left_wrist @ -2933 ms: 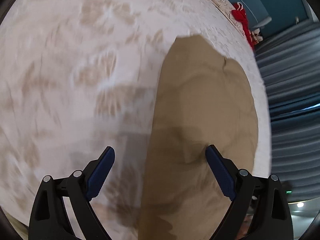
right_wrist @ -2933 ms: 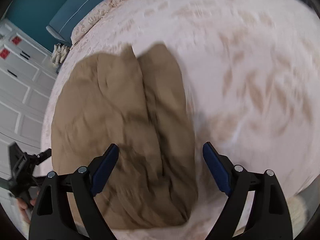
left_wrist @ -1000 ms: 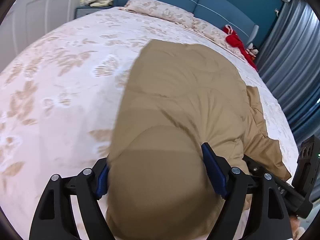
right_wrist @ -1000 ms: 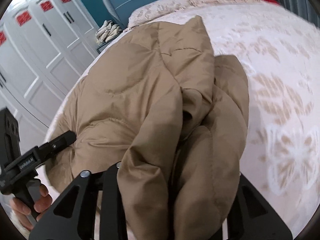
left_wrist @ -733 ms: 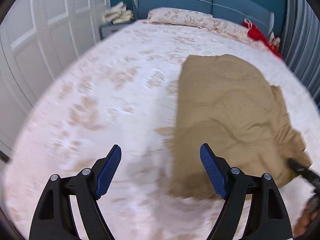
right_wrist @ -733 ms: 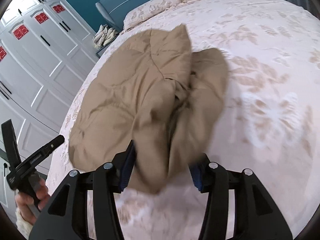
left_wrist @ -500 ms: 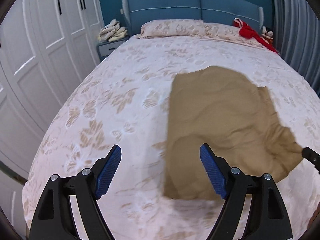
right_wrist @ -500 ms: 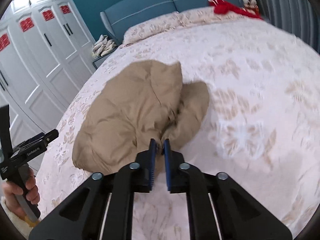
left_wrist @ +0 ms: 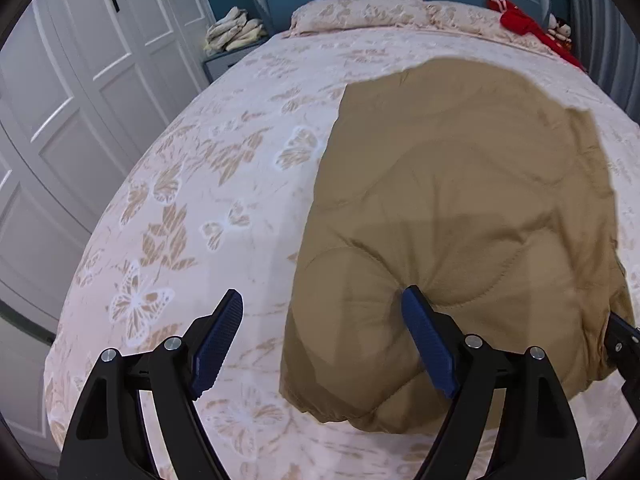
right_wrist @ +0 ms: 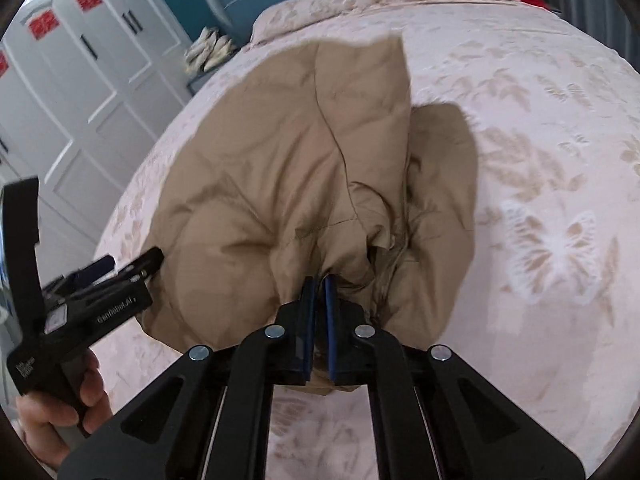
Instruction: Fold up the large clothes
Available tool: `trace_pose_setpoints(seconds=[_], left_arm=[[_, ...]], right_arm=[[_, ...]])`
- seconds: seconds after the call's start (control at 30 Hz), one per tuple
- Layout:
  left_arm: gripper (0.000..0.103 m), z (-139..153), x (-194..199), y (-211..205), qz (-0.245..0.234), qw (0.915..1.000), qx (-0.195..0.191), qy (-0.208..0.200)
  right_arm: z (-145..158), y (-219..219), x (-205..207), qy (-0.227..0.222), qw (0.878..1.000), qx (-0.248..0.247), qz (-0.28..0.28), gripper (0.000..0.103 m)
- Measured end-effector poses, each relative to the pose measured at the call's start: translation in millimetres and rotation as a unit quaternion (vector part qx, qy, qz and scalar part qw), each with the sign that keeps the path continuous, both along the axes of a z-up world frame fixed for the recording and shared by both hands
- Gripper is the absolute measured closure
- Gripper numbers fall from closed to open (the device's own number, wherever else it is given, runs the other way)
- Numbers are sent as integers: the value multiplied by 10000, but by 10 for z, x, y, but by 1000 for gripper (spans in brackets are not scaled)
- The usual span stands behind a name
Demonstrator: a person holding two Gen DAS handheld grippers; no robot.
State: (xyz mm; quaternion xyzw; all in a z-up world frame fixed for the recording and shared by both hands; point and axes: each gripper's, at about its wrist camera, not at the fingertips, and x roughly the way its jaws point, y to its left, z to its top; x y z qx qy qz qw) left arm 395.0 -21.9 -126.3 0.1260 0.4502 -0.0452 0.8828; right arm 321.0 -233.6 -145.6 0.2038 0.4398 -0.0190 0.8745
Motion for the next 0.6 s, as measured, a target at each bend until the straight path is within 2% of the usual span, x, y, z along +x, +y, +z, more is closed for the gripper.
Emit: trace_pose_setpoints(seconds=[0.1, 0.2, 0.47, 0.6], left_arm=[[21, -71, 5, 2, -7, 10000, 43, 22], [19, -148, -33, -74, -35, 9997, 215, -130], [18, -310, -67, -62, 198, 9993, -3, -302], [18, -350, -59, -64, 223, 9992, -46, -334]], right_arm=[[-168, -17, 47, 124, 9999, 12, -54, 100], [-268, -49, 55, 169, 9998, 46, -70, 101], [-429, -14, 51, 115, 9995, -305, 30, 103], [-469, -2, 43, 41, 9995, -300, -13, 103]])
